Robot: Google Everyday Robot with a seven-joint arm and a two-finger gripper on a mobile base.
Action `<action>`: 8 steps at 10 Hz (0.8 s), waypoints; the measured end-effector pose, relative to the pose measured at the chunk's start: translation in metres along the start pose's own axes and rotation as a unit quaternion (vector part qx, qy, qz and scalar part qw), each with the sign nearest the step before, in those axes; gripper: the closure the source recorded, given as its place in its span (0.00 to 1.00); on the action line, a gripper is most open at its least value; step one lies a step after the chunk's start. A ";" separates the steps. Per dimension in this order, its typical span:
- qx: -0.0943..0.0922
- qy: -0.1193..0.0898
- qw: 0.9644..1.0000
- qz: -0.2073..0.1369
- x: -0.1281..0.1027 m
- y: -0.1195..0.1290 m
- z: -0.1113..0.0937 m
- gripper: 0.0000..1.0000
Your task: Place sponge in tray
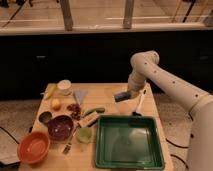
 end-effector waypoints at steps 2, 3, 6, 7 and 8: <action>0.000 -0.002 1.000 -0.001 -0.004 0.007 -0.002 0.98; 0.000 -0.003 1.000 -0.001 -0.004 0.011 -0.004 0.98; -0.001 -0.005 1.000 0.000 -0.007 0.023 -0.007 0.98; -0.001 -0.006 1.000 0.000 -0.008 0.028 -0.008 0.98; -0.002 -0.006 1.000 0.002 -0.008 0.036 -0.008 0.98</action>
